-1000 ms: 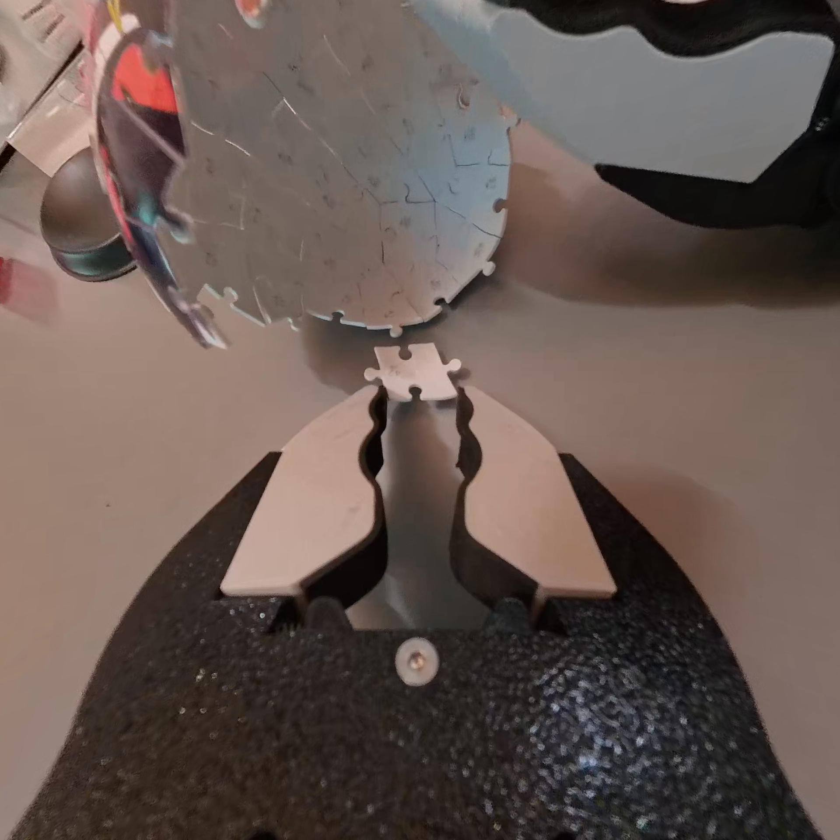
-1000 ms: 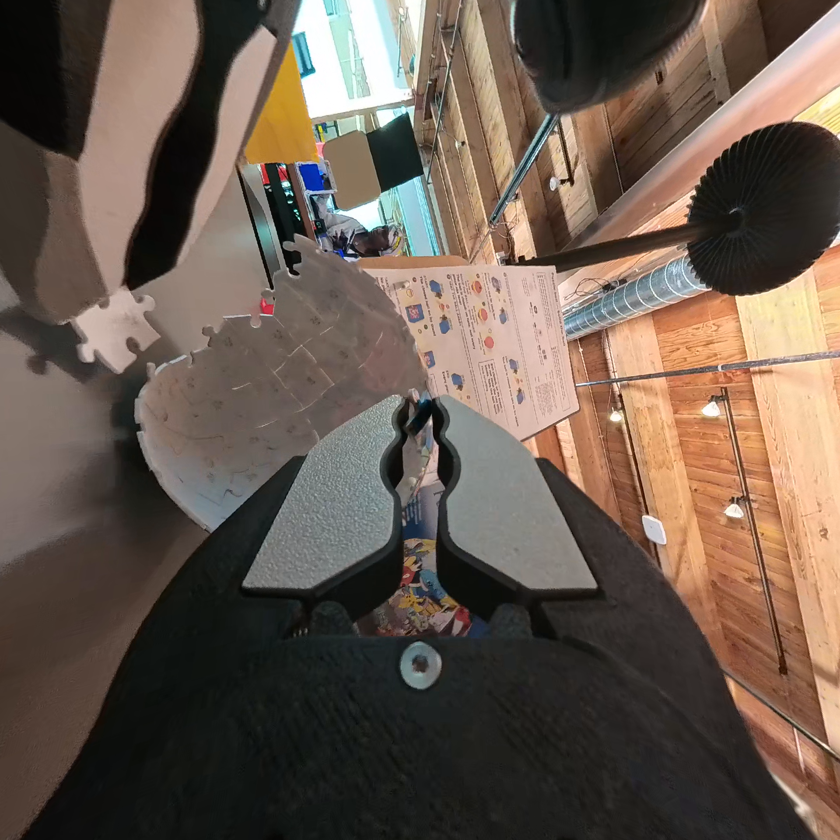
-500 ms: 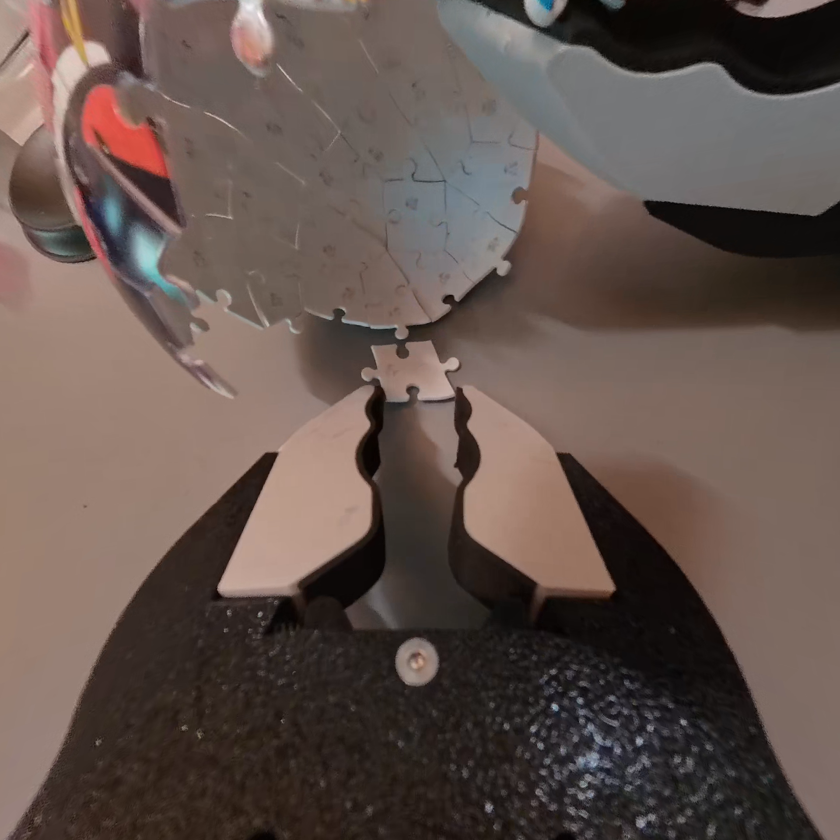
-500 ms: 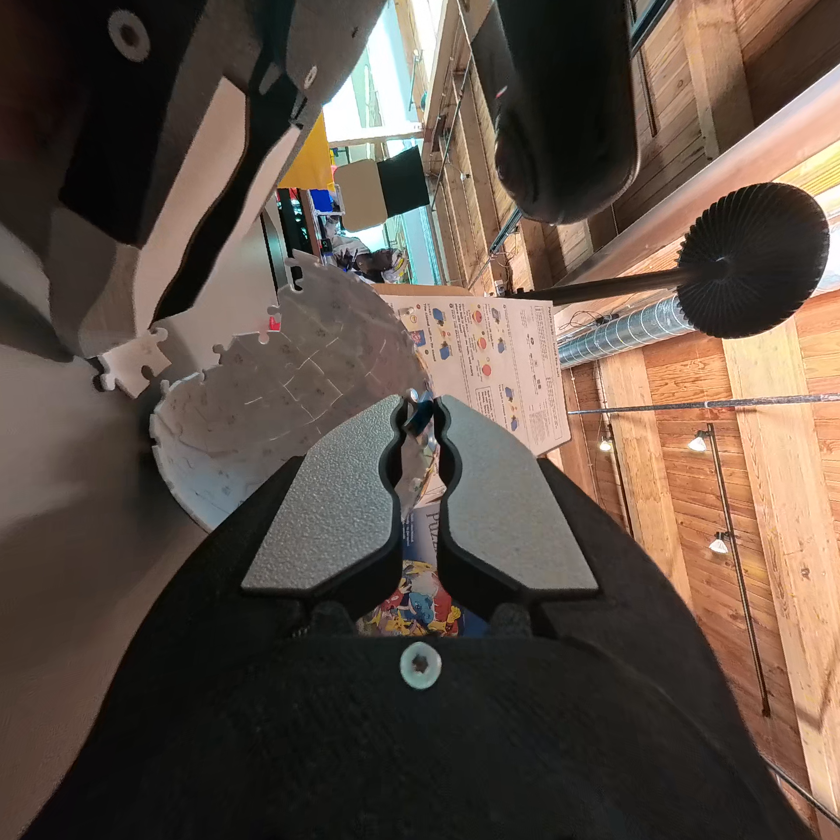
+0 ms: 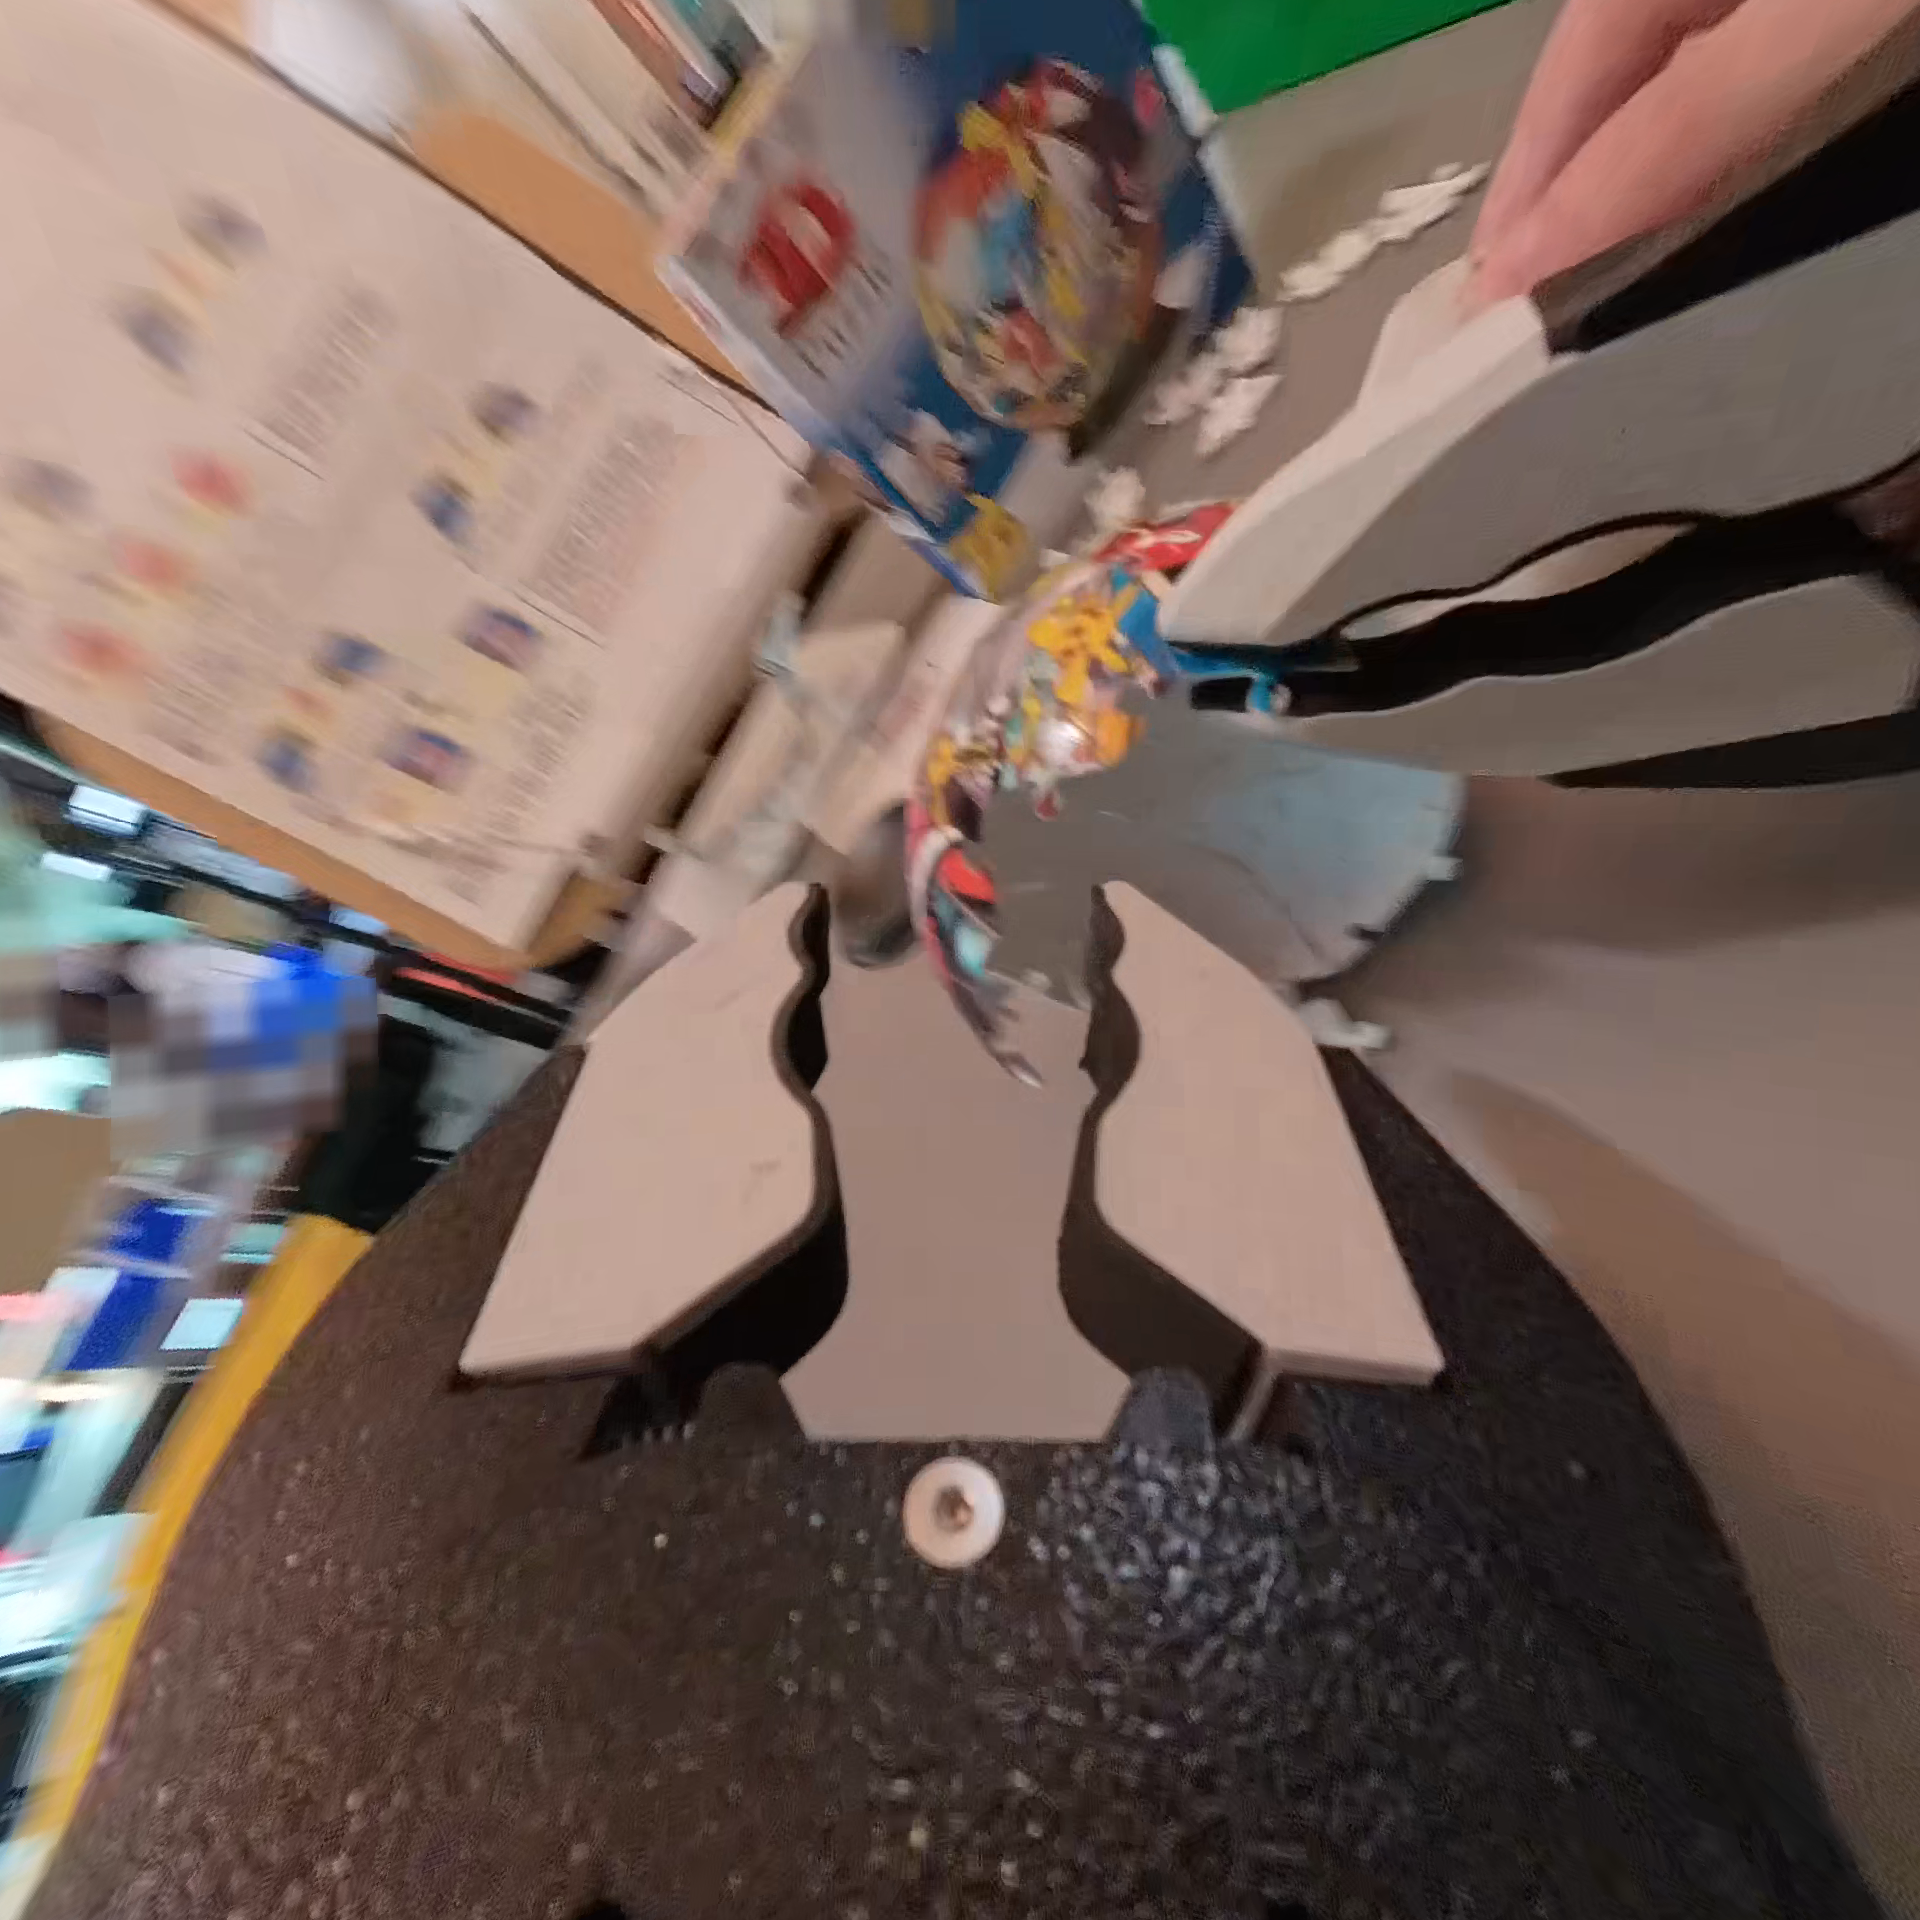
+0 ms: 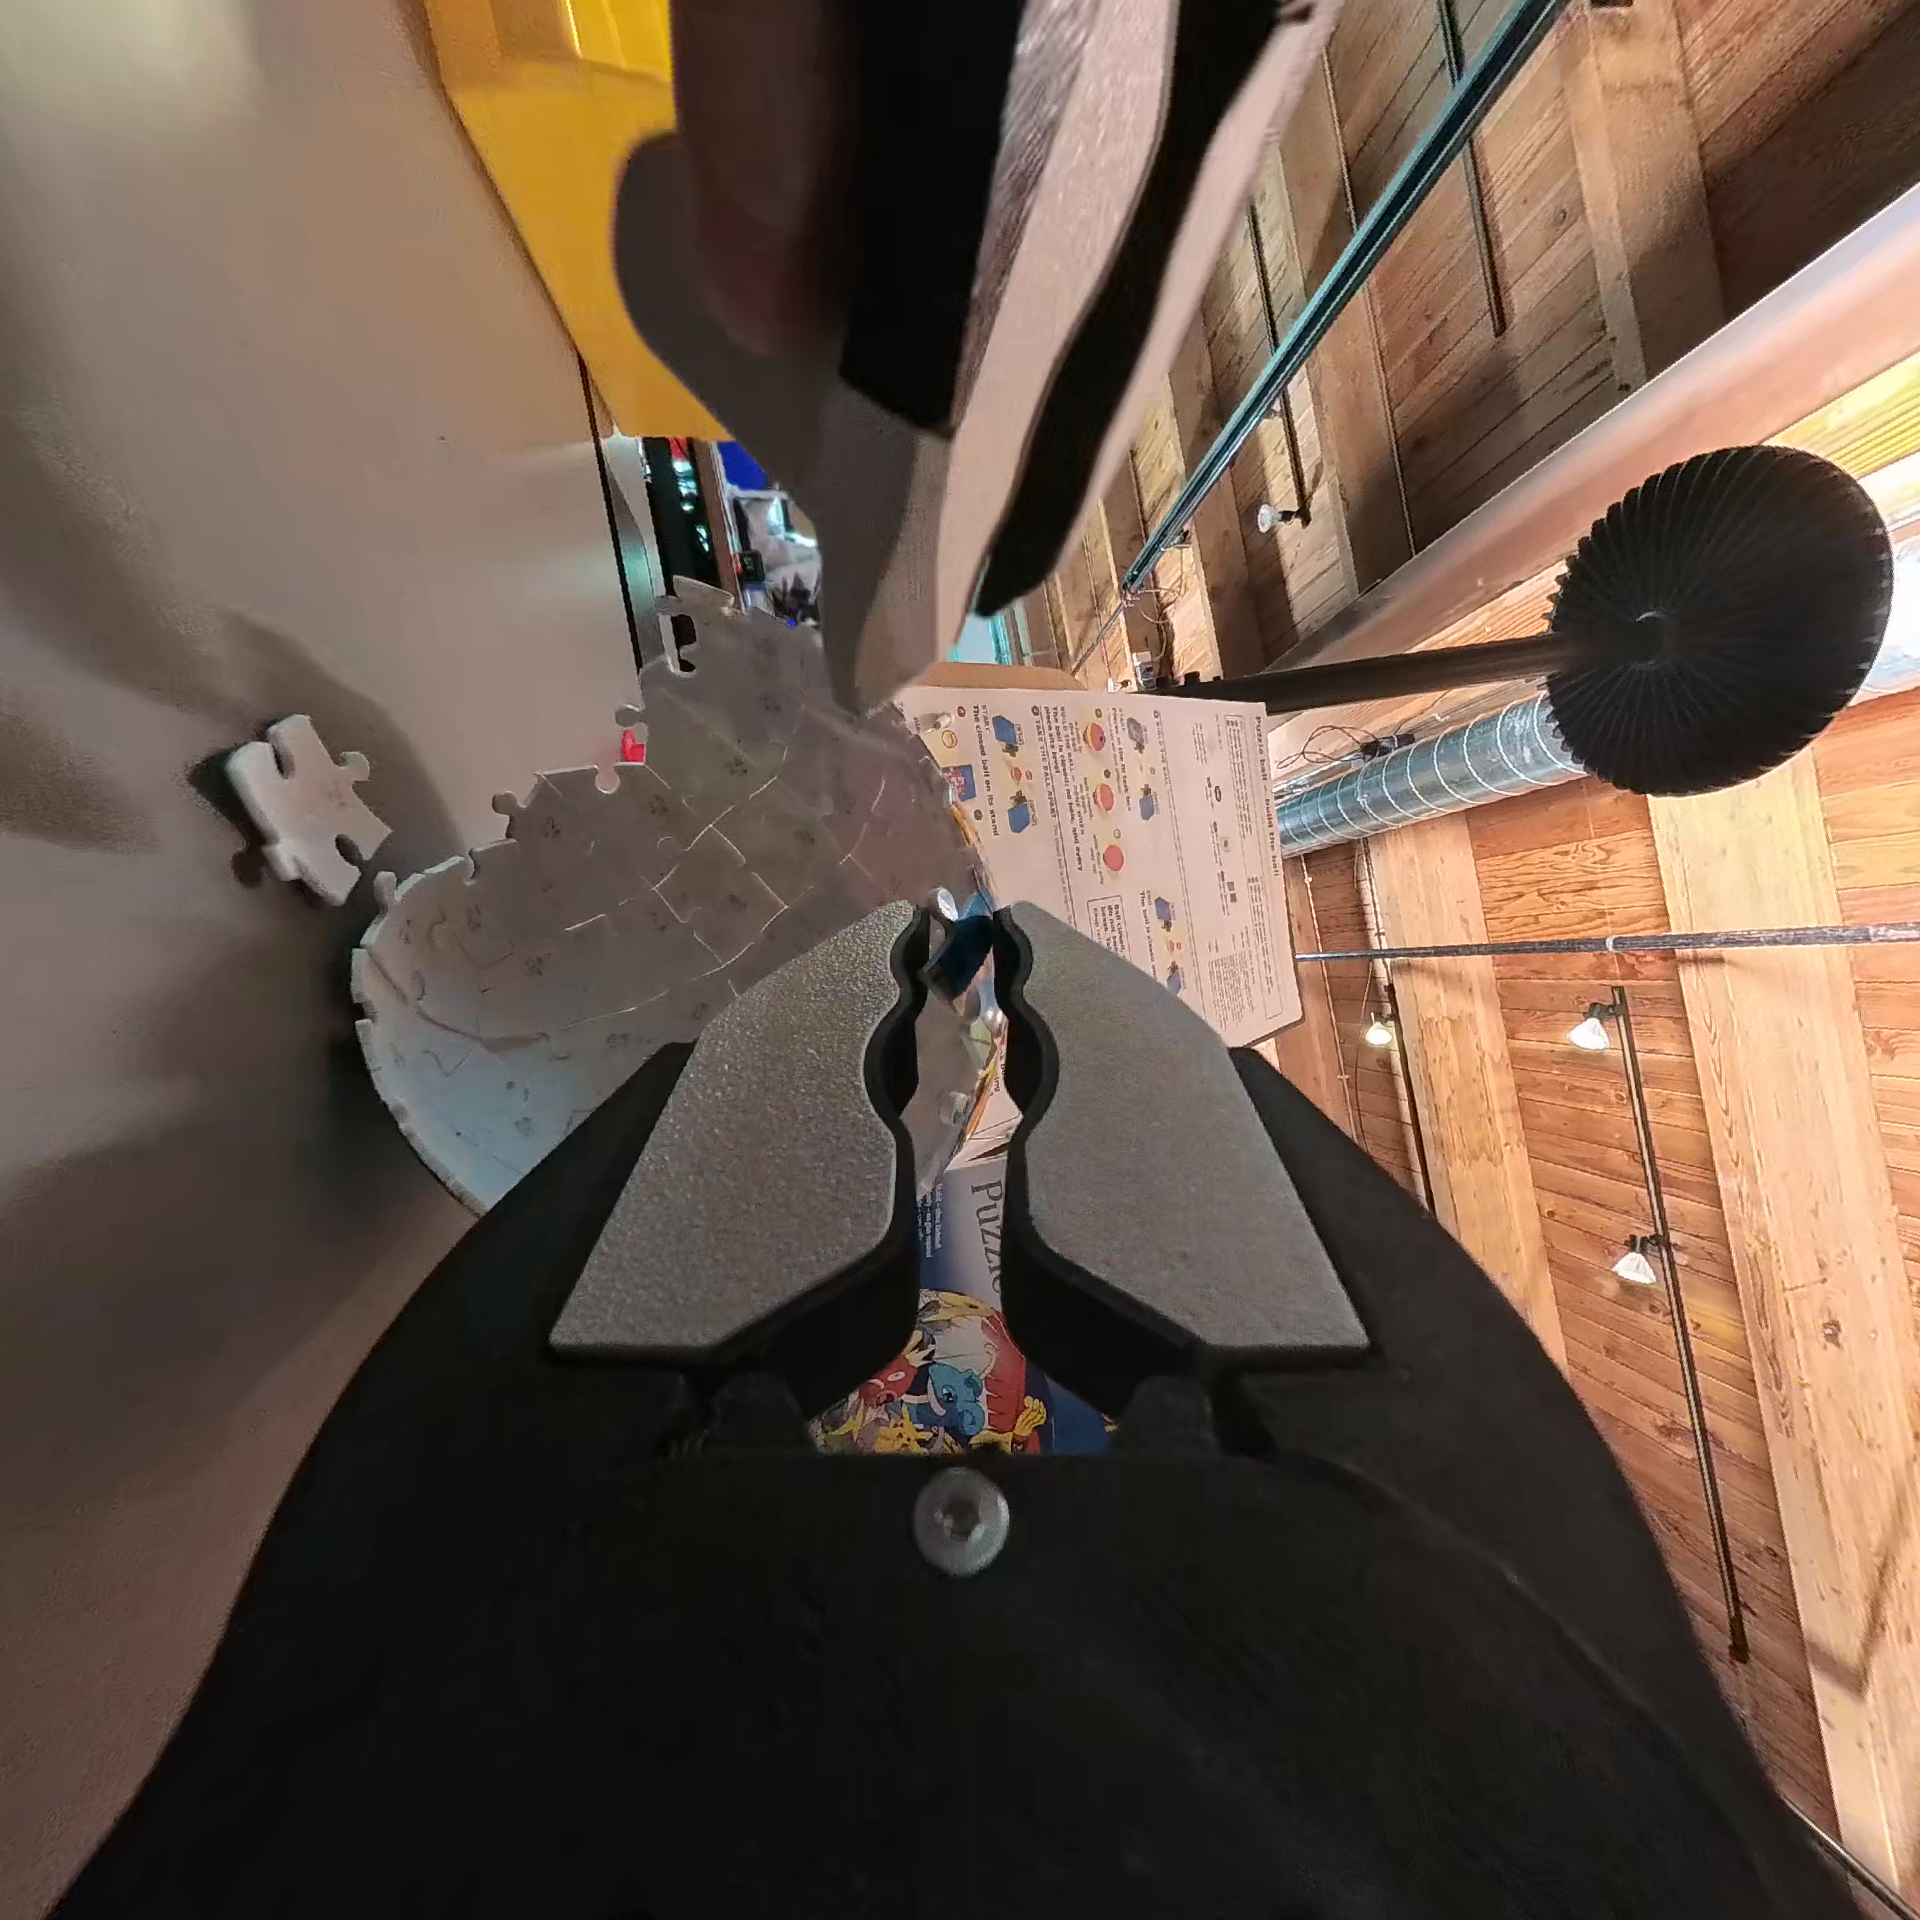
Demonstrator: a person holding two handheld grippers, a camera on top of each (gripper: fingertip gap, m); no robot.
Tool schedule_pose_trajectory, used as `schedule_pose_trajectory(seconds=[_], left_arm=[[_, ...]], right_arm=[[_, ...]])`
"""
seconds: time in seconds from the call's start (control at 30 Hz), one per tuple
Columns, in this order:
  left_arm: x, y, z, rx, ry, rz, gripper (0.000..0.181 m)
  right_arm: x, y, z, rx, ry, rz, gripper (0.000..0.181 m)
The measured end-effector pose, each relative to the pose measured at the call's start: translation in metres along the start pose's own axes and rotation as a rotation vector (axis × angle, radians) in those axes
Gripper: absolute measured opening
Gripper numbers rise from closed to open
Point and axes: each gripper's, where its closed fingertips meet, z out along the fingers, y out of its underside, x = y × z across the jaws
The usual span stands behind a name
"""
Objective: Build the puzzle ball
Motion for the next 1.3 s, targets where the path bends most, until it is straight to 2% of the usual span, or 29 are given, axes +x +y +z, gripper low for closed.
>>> schedule_pose_trajectory(seconds=[0.07, 0.17, 0.4, 0.5, 0.57, 0.7, 0.87, 1.07, 1.17, 1.3], left_arm=[[-0.008, -0.005, 0.004, 0.034, -0.134, 0.182, 0.05], [-0.002, -0.012, 0.012, 0.098, -0.231, 0.417, 0.046], [0.002, -0.024, 0.025, 0.201, -0.389, 0.639, 0.031], [0.004, -0.027, 0.029, 0.227, -0.453, 0.719, 0.015], [0.007, -0.031, 0.029, 0.253, -0.478, 0.739, 0.005], [0.005, -0.033, 0.029, 0.249, -0.521, 0.744, 0.002], [0.002, -0.03, 0.028, 0.23, -0.541, 0.726, 0.002], [0.004, -0.03, 0.024, 0.253, -0.539, 0.72, 0.002], [0.003, -0.029, 0.024, 0.252, -0.541, 0.702, 0.002], [0.002, -0.027, 0.024, 0.253, -0.546, 0.699, 0.002]], right_arm=[[0.0, 0.0, 0.0, 0.0, 0.0, -0.003, 0.011], [0.0, 0.001, 0.0, -0.004, 0.0, -0.005, 0.011], [0.001, 0.003, 0.001, -0.013, 0.003, 0.006, 0.011], [0.001, 0.004, 0.001, -0.012, 0.003, 0.007, 0.011], [0.001, 0.005, 0.001, -0.015, 0.004, 0.008, 0.011], [0.001, 0.007, 0.001, -0.019, -0.003, 0.021, 0.013], [0.003, 0.001, -0.006, 0.022, 0.0, 0.064, 0.036], [0.005, 0.028, -0.007, -0.054, -0.008, 0.208, 0.042], [0.003, 0.029, -0.005, -0.056, -0.013, 0.193, 0.038], [0.006, 0.028, -0.001, -0.055, 0.014, 0.144, 0.016]])
